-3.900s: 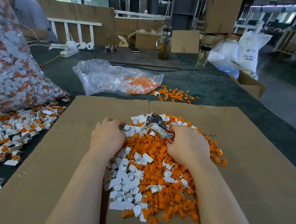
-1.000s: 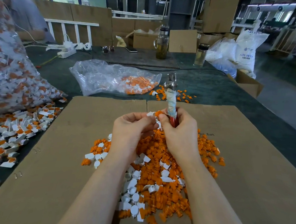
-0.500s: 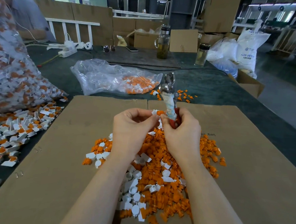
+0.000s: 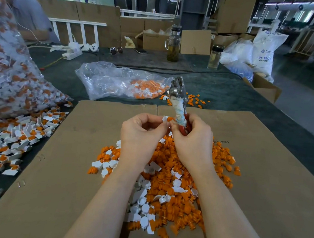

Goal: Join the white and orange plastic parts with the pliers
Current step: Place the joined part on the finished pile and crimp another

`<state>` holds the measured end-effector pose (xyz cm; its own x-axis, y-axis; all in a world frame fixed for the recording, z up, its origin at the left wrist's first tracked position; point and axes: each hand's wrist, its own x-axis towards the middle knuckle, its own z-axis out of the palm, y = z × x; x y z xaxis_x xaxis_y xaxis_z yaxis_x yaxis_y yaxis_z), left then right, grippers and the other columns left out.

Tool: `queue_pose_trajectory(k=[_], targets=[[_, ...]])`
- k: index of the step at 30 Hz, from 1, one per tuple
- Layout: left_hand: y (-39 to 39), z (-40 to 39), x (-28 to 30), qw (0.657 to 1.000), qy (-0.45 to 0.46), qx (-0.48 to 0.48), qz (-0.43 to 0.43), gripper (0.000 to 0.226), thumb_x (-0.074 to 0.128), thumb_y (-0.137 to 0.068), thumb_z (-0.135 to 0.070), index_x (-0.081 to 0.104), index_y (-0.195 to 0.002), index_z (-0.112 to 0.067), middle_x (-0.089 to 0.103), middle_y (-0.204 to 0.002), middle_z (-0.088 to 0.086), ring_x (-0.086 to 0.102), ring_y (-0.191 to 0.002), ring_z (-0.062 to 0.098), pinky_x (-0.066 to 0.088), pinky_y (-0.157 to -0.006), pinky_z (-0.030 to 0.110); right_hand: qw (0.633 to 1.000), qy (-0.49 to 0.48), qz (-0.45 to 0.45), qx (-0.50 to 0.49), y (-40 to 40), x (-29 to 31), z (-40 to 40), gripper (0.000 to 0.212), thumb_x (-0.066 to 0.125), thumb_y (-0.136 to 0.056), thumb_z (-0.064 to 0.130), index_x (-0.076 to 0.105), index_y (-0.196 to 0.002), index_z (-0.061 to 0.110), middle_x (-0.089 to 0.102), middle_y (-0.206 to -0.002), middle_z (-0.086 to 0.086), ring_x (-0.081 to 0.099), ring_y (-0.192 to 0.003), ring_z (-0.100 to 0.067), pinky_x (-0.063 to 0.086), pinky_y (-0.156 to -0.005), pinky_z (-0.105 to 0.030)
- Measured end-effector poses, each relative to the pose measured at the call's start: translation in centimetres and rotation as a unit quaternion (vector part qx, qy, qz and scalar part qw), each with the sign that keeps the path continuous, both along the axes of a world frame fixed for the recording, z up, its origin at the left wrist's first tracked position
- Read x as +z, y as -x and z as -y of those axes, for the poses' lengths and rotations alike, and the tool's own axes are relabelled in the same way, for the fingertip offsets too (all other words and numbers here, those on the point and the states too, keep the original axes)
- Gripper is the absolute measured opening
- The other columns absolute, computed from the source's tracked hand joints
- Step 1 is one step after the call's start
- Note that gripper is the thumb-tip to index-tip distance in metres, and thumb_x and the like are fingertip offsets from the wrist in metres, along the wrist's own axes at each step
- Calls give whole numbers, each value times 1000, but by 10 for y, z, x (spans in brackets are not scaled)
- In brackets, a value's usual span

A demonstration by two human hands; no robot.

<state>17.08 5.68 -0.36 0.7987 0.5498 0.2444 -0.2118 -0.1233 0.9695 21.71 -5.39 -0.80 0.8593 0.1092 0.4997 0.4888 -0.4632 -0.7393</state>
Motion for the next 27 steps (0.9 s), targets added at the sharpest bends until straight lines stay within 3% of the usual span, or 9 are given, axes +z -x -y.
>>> queue_pose_trajectory(k=[5, 11, 17, 19, 22, 25, 27], targets=[[0, 0, 0, 1000, 18, -2, 8, 15, 82, -77, -11, 74, -74, -24, 75, -73, -1, 74, -74, 17, 57, -65, 20, 1000, 1, -13, 9, 0, 1, 0, 10, 70, -87, 26, 60, -90, 25, 55, -68, 18, 56, -65, 6, 34, -53, -11], [-3, -1, -2, 1000, 6, 21, 0, 14, 83, -78, -16, 73, -73, -25, 74, -70, -6, 70, -69, 10, 55, -63, 18, 998, 14, -34, 42, -1, 2, 2, 11, 67, -89, 23, 66, -100, 20, 61, -75, 14, 58, -67, -3, 40, -56, -18], [-4, -4, -2, 999, 35, 33, 10, 8, 78, -83, -13, 71, -79, -16, 74, -70, 0, 71, -66, 8, 52, -59, 14, 988, -7, -98, 119, -2, 7, 11, 7, 66, -89, 22, 63, -94, 26, 58, -62, 24, 53, -57, 6, 40, -53, -10], [-4, -7, -1, 998, 54, 29, 21, 7, 77, -84, -11, 71, -82, -13, 74, -71, 1, 72, -67, 10, 53, -61, 15, 981, -8, -132, 145, -2, 10, 17, 7, 66, -89, 22, 64, -93, 27, 61, -66, 18, 54, -57, 2, 42, -53, -16], [-4, -12, 0, 995, 87, 19, 45, 6, 75, -85, -7, 69, -85, -9, 73, -69, 1, 71, -65, 10, 54, -63, 17, 973, 34, -160, 164, -1, 15, 24, 9, 68, -87, 26, 64, -93, 20, 66, -81, -4, 61, -69, -17, 50, -66, -38], [-3, -16, 1, 994, 96, 11, 59, 6, 72, -87, -5, 68, -85, -9, 71, -72, 4, 71, -65, 10, 54, -64, 17, 963, 74, -181, 184, -1, 17, 28, 19, 67, -88, 23, 64, -100, 9, 67, -95, -18, 64, -85, -31, 50, -79, -48], [-2, -17, 1, 993, 95, 8, 64, 7, 71, -88, -5, 67, -85, -10, 70, -74, 4, 70, -66, 9, 54, -65, 17, 955, 100, -193, 201, -1, 18, 29, 21, 67, -88, 23, 63, -101, 8, 66, -97, -18, 63, -87, -33, 49, -83, -51]])
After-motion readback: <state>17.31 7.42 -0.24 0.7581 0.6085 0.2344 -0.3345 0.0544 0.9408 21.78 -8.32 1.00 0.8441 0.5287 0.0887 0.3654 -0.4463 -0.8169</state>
